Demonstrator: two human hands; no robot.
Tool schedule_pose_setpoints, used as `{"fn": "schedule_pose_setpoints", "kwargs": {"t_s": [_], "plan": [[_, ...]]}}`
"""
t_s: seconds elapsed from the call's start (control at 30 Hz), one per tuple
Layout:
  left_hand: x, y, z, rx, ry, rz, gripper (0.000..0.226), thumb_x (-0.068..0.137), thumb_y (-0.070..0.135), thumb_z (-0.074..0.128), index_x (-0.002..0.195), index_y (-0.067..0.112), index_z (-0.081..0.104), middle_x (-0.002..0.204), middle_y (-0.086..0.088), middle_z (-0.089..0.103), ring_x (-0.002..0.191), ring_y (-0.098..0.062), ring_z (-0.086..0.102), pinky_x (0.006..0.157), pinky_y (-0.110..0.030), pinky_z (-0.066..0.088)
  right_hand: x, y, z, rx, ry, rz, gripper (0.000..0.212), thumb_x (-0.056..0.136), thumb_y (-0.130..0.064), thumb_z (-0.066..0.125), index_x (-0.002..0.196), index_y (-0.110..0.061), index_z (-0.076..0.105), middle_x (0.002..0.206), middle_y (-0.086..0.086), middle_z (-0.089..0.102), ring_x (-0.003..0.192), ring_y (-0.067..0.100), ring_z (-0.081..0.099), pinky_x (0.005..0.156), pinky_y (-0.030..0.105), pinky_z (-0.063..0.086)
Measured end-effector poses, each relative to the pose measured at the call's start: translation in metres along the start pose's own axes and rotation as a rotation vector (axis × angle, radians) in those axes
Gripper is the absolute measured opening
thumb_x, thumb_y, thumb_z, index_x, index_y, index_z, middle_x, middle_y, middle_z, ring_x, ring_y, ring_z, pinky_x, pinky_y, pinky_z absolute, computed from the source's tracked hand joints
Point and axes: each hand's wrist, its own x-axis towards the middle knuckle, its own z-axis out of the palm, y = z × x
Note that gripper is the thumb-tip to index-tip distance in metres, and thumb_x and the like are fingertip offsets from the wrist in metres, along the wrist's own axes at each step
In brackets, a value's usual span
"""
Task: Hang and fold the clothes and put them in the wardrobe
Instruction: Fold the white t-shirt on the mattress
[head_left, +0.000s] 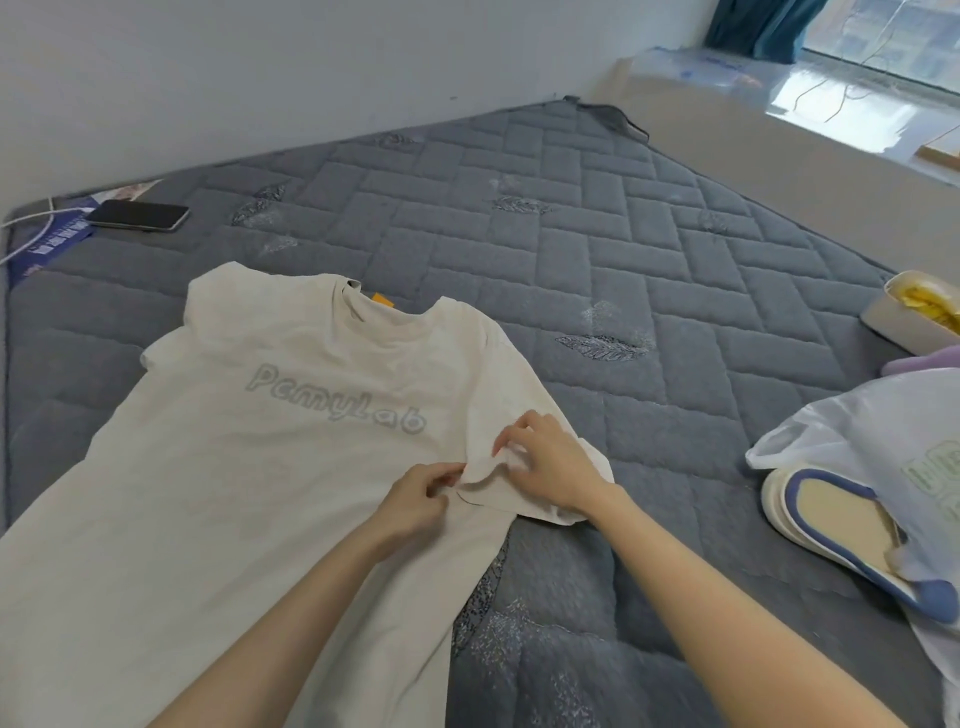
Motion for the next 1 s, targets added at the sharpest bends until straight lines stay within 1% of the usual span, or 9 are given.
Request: {"fn": "schedule_pose_setpoints", "kwargs": {"t_s": [0.1,0.2,0.37,0.43,0.53,0.67,0.77,0.83,1.0], "plan": [[0.006,0.005,-0.003,0.091,0.025,0.003,0.049,0.086,-0.007,0.043,0.126,0.017,0.060,0.118,-0.008,0.059,0.098,-0.011,0.050,0.097,-0.025,0.035,0.001,0.005,-0.016,0.129,0.365,0.219,0.022,0.093,-0.018,0.042,0.106,-0.024,0.059,0.106,0.000,0.054,0.096,0.022,0.053,0.073,0.034,0.042],[0.022,0.015,-0.004,0.257,0.097,0.035,0.045,0.090,0.004,0.045,0.129,0.025,0.056,0.124,-0.007,0.055,0.120,-0.019,0.045,0.105,-0.028,0.021,0.003,0.024,-0.045,0.354,0.719,0.586,0.022,0.094,-0.019,0.039,0.097,-0.027,0.060,0.097,0.003,0.065,0.078,0.024,0.053,0.063,0.031,0.036],[0.049,0.037,0.004,0.358,0.041,0.092,0.048,0.093,0.016,0.047,0.137,0.033,0.045,0.142,-0.002,0.039,0.136,-0.024,0.027,0.111,-0.035,0.022,0.013,0.068,-0.082,0.922,0.915,0.934,0.040,0.089,0.000,0.036,0.099,-0.018,0.071,0.092,0.010,0.070,0.076,0.027,0.062,0.068,0.033,0.055],[0.056,0.046,0.010,0.411,-0.012,0.112,0.049,0.094,0.020,0.047,0.140,0.035,0.041,0.147,-0.001,0.035,0.139,-0.025,0.024,0.113,-0.036,0.022,0.019,0.081,-0.085,1.055,0.899,0.947,0.039,0.091,0.000,0.036,0.102,-0.014,0.071,0.087,0.012,0.069,0.067,0.025,0.059,0.064,0.034,0.055],[0.062,0.052,0.019,0.507,-0.104,0.108,0.049,0.095,0.025,0.046,0.142,0.035,0.037,0.151,-0.002,0.030,0.142,-0.025,0.020,0.115,-0.037,0.019,0.024,0.093,-0.080,1.080,0.864,1.019,0.038,0.092,-0.001,0.037,0.106,-0.016,0.069,0.112,0.014,0.066,0.091,0.028,0.059,0.081,0.037,0.050],[0.054,0.047,0.028,0.497,-0.143,0.125,0.044,0.093,0.031,0.053,0.136,0.032,0.047,0.141,-0.003,0.037,0.136,-0.022,0.027,0.108,-0.025,0.015,0.016,0.099,-0.061,1.097,0.783,1.111,0.033,0.097,-0.008,0.038,0.127,-0.010,0.052,0.130,0.015,0.054,0.101,0.028,0.053,0.075,0.031,0.046],[0.041,0.043,0.034,0.467,-0.033,0.169,0.043,0.082,0.039,0.066,0.123,0.034,0.056,0.116,0.004,0.039,0.119,-0.019,0.033,0.096,-0.022,0.029,0.008,0.100,-0.042,0.966,0.687,1.104,0.040,0.097,-0.038,0.044,0.118,-0.005,0.053,0.123,0.017,0.057,0.113,0.033,0.054,0.095,0.041,0.045],[0.036,0.045,0.039,0.485,-0.009,0.206,0.048,0.075,0.043,0.071,0.118,0.034,0.055,0.108,0.005,0.039,0.111,-0.016,0.035,0.092,-0.026,0.038,0.002,0.097,-0.032,0.918,0.558,1.020,0.050,0.090,-0.055,0.048,0.104,-0.008,0.057,0.112,0.016,0.061,0.105,0.031,0.057,0.093,0.044,0.047],[0.033,0.050,0.062,0.659,-0.134,0.227,0.054,0.076,0.041,0.070,0.123,0.028,0.046,0.116,0.004,0.044,0.112,-0.018,0.043,0.092,-0.035,0.041,0.000,0.091,-0.024,0.716,0.418,0.832,0.055,0.076,-0.057,0.065,0.112,-0.015,0.057,0.113,0.006,0.059,0.110,0.029,0.052,0.096,0.045,0.044]]}}
